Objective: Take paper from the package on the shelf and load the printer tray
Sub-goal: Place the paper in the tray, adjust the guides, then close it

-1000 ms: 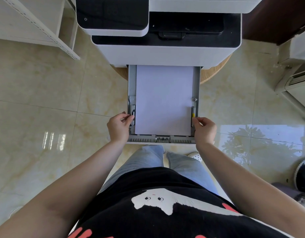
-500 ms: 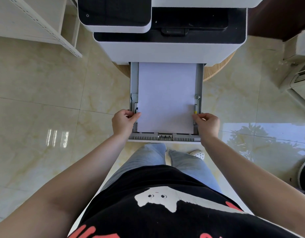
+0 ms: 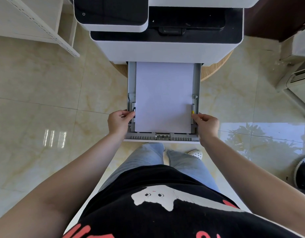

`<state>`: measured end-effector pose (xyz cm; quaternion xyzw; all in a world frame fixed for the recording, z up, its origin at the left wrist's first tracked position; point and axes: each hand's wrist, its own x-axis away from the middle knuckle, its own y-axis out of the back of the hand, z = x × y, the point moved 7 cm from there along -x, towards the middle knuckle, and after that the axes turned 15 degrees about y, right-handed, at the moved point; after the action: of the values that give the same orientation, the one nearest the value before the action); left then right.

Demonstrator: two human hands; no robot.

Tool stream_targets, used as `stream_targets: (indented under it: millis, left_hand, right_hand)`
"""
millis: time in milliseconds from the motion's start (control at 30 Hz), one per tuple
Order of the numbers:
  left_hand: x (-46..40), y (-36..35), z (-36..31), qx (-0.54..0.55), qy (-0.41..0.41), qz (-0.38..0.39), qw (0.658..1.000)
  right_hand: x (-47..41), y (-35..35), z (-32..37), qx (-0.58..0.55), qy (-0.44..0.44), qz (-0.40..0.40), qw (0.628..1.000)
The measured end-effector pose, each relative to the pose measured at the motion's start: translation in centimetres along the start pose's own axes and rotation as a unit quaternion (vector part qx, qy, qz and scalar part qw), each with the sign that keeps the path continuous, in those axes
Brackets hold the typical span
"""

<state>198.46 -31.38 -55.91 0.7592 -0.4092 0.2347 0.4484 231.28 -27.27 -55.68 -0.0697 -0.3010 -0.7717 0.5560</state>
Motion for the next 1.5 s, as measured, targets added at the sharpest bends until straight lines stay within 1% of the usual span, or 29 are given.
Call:
stream_targets:
  millis: [67, 233, 367, 567, 667, 800, 867, 933, 967, 1033, 1100, 1133, 1167, 1200, 1233, 1267, 1300, 1333, 1400, 1500]
  left_hand:
    - [0.2, 0.0, 0.0, 0.025, 0.012, 0.007, 1.000]
    - [0.2, -0.2, 0.3, 0.062, 0.070, 0.008, 0.996]
    - [0.1, -0.1, 0.6, 0.076, 0.073, 0.009, 0.994]
    - [-0.1, -0.2, 0.4, 0.063, 0.056, -0.004, 0.996]
    - [-0.2, -0.1, 0.6, 0.041, 0.049, -0.019, 0.998]
    - [0.6, -0.1, 0.2, -0.029, -0.009, -0.047, 0.998]
    - [1.1, -0.2, 0.5, -0.038, -0.030, -0.041, 0.998]
    - [1.6, 0.0, 1.2, -0.016, -0.033, -0.022, 0.999]
    - [1.9, 0.3, 1.5, -0.007, -0.038, -0.016, 0.999]
    - [2.9, 1.4, 2.0, -0.016, -0.071, -0.026, 0.997]
    - [4.5, 2.4, 2.3, -0.036, -0.114, -0.038, 0.992]
    - [5.3, 2.5, 2.5, -0.044, -0.124, -0.020, 0.991]
    - [6.1, 2.0, 2.7, -0.044, -0.122, 0.028, 0.991]
    - [6.9, 1.1, 3.2, -0.033, -0.097, 0.106, 0.989]
    - [7.7, -0.2, 4.0, -0.021, -0.051, 0.194, 0.979]
    - [8.4, -1.5, 4.9, -0.014, 0.005, 0.270, 0.963]
    - [8.8, -2.7, 6.1, -0.011, 0.064, 0.320, 0.945]
    - [9.0, -3.7, 7.2, 0.003, 0.120, 0.343, 0.931]
    - [8.7, -5.3, 8.8, 0.060, 0.200, 0.345, 0.915]
    - [8.0, -6.7, 9.9, 0.152, 0.243, 0.320, 0.903]
  right_hand:
    - [0.1, 0.0, 0.0, -0.015, -0.011, -0.014, 1.000]
    - [0.3, -0.2, 0.0, -0.021, -0.023, -0.034, 0.999]
    - [0.2, 0.0, -0.4, -0.031, -0.032, -0.030, 0.999]
    - [0.6, -0.3, 0.1, -0.024, -0.033, -0.044, 0.998]
    - [0.6, -0.2, -0.1, -0.013, -0.032, -0.036, 0.999]
    - [0.8, 0.0, -0.3, 0.017, -0.035, -0.001, 0.999]
    - [1.6, 0.6, -0.7, 0.016, -0.049, -0.021, 0.998]
    - [2.9, 1.4, -0.8, 0.007, -0.043, -0.026, 0.999]
    - [3.7, 1.7, -0.6, -0.001, -0.036, -0.007, 0.999]
    - [5.6, 1.7, -0.6, -0.034, -0.027, 0.057, 0.997]
    - [7.6, 1.4, -1.0, -0.067, -0.046, 0.123, 0.989]
    - [8.5, 1.1, -1.8, -0.079, -0.075, 0.155, 0.982]
    - [9.3, 0.7, -2.6, -0.093, -0.116, 0.185, 0.971]
    - [9.9, 0.4, -3.6, -0.102, -0.157, 0.211, 0.959]
    - [10.2, 0.1, -4.5, -0.107, -0.193, 0.229, 0.948]
    - [10.3, -0.1, -5.3, -0.114, -0.220, 0.236, 0.940]
    - [10.2, -0.4, -5.8, -0.129, -0.239, 0.232, 0.934]
    - [10.0, -0.5, -6.3, -0.147, -0.249, 0.221, 0.932]
    - [9.3, -0.9, -6.7, -0.182, -0.246, 0.200, 0.931]
    - [8.6, -1.5, -7.1, -0.237, -0.238, 0.169, 0.927]
